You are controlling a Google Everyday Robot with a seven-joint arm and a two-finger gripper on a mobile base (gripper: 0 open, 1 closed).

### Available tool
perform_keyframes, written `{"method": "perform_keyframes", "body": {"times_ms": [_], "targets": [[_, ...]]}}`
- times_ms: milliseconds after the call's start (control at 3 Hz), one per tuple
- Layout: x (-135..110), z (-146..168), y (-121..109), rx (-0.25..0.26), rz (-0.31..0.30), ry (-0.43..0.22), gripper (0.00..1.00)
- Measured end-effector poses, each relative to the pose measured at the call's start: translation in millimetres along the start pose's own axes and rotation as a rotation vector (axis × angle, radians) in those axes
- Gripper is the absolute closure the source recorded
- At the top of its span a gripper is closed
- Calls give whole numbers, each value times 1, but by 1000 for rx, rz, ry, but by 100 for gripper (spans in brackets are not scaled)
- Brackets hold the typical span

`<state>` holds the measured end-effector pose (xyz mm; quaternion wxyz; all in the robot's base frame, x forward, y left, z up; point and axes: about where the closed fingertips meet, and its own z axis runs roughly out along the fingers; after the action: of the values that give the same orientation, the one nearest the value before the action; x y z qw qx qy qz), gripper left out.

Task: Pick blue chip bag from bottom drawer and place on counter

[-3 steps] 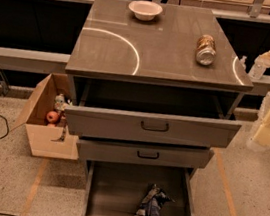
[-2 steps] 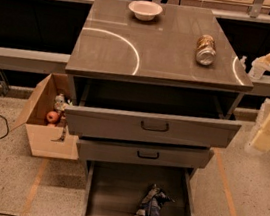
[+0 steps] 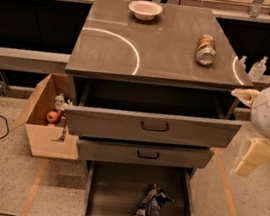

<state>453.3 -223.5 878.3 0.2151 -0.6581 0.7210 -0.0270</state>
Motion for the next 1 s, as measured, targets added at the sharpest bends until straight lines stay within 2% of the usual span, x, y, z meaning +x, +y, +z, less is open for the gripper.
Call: {"method": "perform_keyframes", "body": {"times_ms": [333,667,1000], "targets": [[21,57,20,-55,-39,-3,0],[47,133,53,-158,-30,36,0],[47,132,52,-157,-31,36,0]]}}
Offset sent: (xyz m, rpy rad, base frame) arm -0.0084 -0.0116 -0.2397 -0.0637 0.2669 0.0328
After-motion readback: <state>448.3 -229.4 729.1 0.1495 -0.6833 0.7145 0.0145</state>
